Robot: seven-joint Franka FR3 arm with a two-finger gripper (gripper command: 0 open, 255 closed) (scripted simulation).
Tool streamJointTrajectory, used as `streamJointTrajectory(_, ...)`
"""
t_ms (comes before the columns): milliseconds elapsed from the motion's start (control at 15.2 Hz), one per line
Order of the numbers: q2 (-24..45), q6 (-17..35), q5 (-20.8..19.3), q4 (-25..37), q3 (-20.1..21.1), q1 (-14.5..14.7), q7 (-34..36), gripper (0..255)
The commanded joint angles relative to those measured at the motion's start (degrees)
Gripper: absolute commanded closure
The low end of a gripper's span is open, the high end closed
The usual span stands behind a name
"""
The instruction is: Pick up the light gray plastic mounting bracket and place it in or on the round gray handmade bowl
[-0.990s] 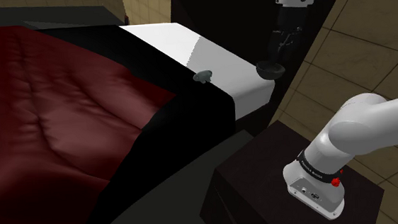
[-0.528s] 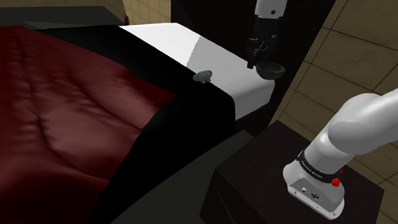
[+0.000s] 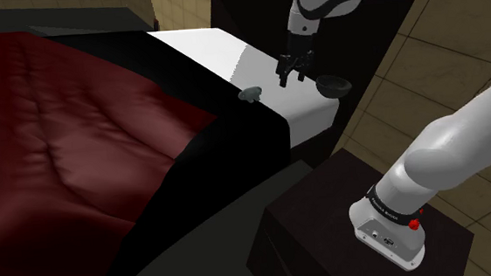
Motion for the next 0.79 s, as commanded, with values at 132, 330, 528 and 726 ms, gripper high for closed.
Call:
streamJointTrajectory(132,8.3,5.2,-0.3,4.5,-0.3,-0.3,0.0,0)
streamJointTrajectory(330,14.6,8.1,-0.4,8.7,-0.4,-0.4,0.1,0)
streamJointTrajectory(528,20.8,10.3,-0.5,13.7,-0.6,-0.6,0.2,0)
streamJointTrajectory(726,27.1,11.9,-0.5,19.3,-0.7,-0.7,0.3,0)
